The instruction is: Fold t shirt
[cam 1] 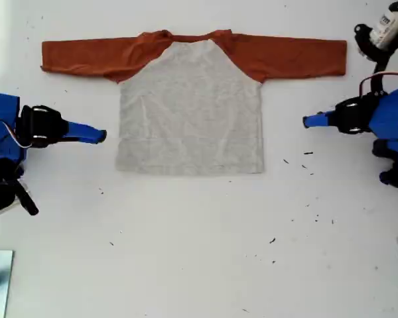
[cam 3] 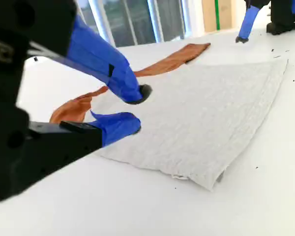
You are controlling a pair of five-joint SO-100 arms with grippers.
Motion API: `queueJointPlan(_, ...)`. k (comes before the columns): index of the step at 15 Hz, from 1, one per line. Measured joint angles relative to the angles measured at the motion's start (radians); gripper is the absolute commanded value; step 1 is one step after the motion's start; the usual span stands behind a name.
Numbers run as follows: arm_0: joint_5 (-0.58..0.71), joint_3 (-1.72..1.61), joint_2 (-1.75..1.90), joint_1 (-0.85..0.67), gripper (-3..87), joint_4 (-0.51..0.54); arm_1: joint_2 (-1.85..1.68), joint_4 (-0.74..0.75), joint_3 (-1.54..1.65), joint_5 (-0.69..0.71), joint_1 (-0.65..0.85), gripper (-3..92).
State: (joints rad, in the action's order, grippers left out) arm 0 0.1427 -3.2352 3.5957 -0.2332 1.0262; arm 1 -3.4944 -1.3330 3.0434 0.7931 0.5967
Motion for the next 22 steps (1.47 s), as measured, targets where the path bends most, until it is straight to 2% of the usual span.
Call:
queueJointPlan(11, 0.000, 0.000, 0.000, 0.000, 5.7, 0.000, 0.000, 0.000, 0.000, 0.000, 0.000, 12.7)
queueJointPlan(12, 0.000, 0.000, 0.000, 0.000, 6.8, 0.000, 0.000, 0.000, 0.000, 0.000, 0.000, 12.7)
queueJointPlan(13, 0.000, 0.000, 0.000, 0.000, 13.7, 0.000, 0.000, 0.000, 0.000, 0.000, 0.000, 12.7)
queueJointPlan(15, 0.000, 0.000, 0.000, 0.000, 15.4, 0.000, 0.000, 0.000, 0.000, -0.011, -0.002, 12.7)
queueJointPlan(16, 0.000, 0.000, 0.000, 0.000, 15.4, 0.000, 0.000, 0.000, 0.000, -0.130, -0.038, 12.7)
queueJointPlan(17, 0.000, 0.000, 0.000, 0.000, 15.4, 0.000, 0.000, 0.000, 0.000, -0.345, -0.089, 12.7)
queueJointPlan(18, 0.000, 0.000, 0.000, 0.000, 13.9, 0.000, 0.000, 0.000, 0.000, -0.528, -0.129, 7.0)
queueJointPlan(19, 0.000, 0.000, 0.000, 0.000, 7.5, 0.000, 0.000, 0.000, 0.000, -0.566, -0.186, 3.5)
queueJointPlan(22, 0.002, 0.000, 0.000, 0.018, 2.5, 0.000, 0.000, -0.017, -0.005, -0.518, -0.181, 3.5)
